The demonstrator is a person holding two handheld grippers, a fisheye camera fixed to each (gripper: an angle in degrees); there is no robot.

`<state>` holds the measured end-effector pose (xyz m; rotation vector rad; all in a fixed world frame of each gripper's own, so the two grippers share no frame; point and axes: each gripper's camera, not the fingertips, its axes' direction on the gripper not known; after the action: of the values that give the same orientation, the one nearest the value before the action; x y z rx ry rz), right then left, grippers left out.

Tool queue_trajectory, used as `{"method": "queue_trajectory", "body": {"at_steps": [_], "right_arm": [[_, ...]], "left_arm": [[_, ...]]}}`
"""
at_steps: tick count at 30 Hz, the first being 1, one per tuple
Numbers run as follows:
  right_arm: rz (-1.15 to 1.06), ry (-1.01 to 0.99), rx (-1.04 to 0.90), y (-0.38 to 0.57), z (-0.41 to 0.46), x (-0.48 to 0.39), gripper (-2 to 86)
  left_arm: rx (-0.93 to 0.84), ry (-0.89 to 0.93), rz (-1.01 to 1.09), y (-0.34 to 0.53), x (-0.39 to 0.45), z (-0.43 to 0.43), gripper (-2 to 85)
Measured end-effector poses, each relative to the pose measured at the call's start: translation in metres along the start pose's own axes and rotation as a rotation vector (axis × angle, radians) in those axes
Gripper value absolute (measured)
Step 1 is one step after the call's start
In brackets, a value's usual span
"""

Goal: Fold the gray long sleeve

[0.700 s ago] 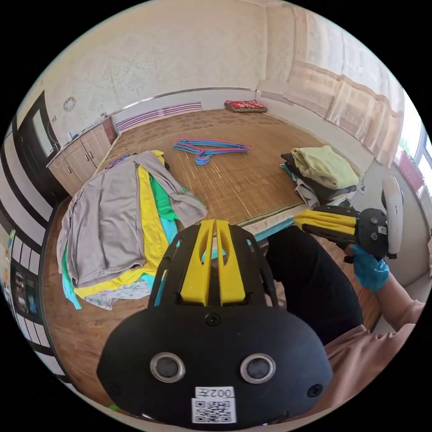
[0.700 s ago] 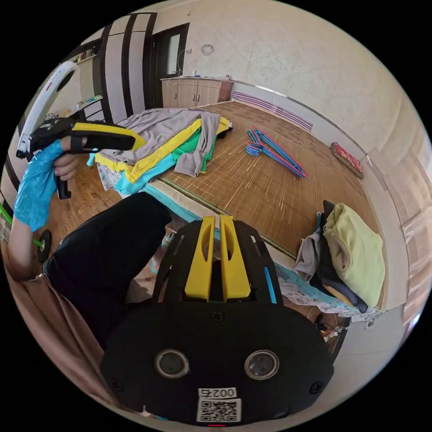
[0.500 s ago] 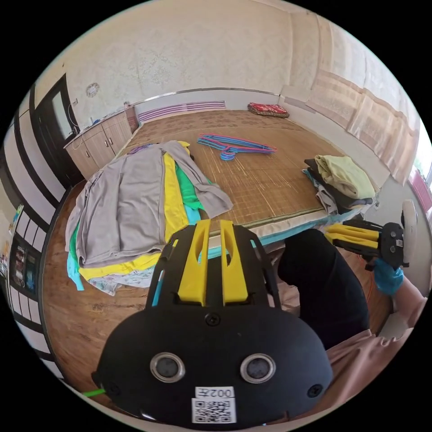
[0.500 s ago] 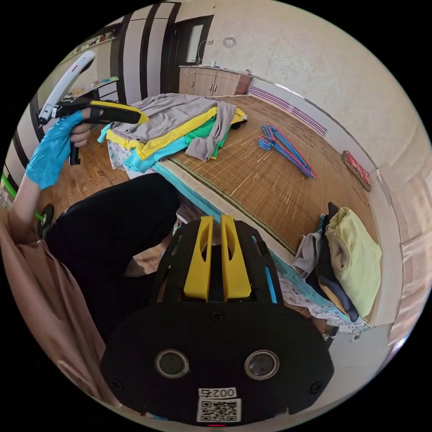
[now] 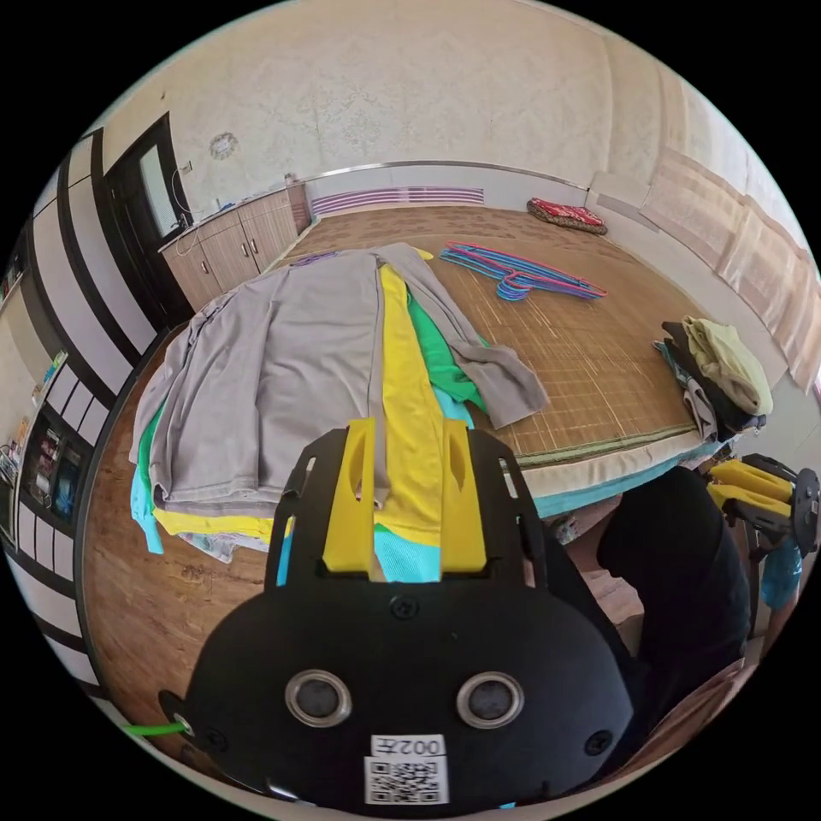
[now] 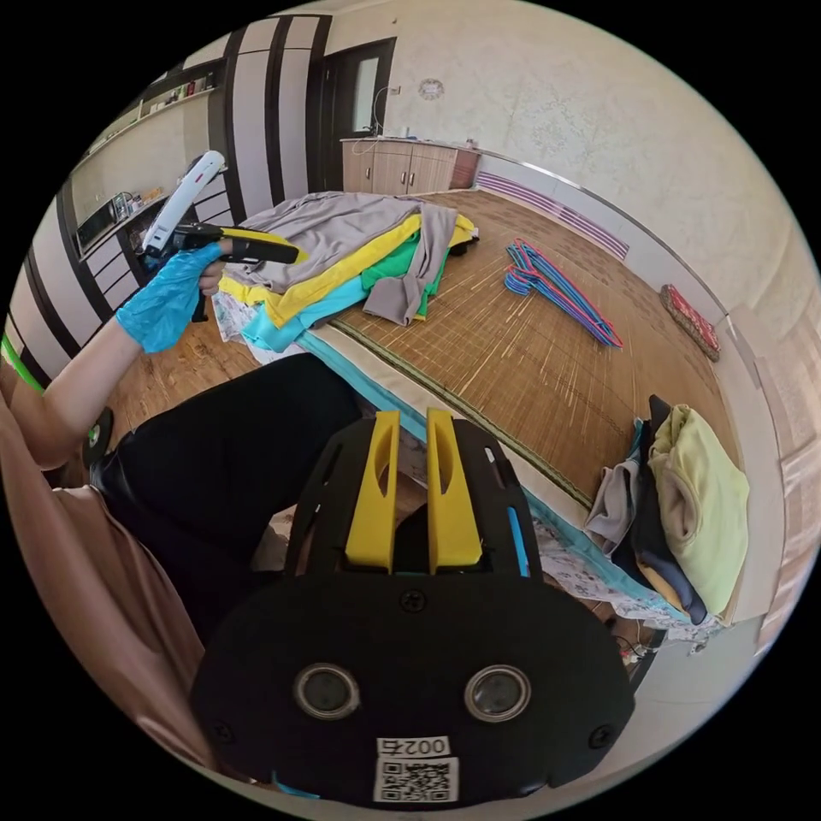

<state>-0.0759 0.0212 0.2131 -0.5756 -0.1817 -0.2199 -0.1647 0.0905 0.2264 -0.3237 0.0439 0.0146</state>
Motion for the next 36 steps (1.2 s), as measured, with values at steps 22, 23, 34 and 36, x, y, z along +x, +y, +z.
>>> {"method": "queue_trajectory", "body": {"at_steps": [22, 23, 34, 36], "right_arm": [[0.124, -0.059, 0.027, 0.016, 0.046, -0.011, 5.5], [0.123, -0.059, 0.030, 0.018, 0.047, -0.011, 5.5], [0.006, -0.162, 0.104, 0.027, 0.052, -0.025, 7.6], [-0.058, -0.170, 0.126, 0.025, 0.051, -0.034, 8.1]], "left_arm": [[-0.083, -0.047, -0.033, 0.022, -0.071, 0.041, -0.7], [-0.054, -0.039, -0.030, 0.023, -0.073, 0.032, -0.8], [0.248, 0.169, 0.077, 0.020, -0.077, -0.077, -0.9], [0.269, 0.201, 0.131, 0.020, -0.068, -0.094, -0.9]]}}
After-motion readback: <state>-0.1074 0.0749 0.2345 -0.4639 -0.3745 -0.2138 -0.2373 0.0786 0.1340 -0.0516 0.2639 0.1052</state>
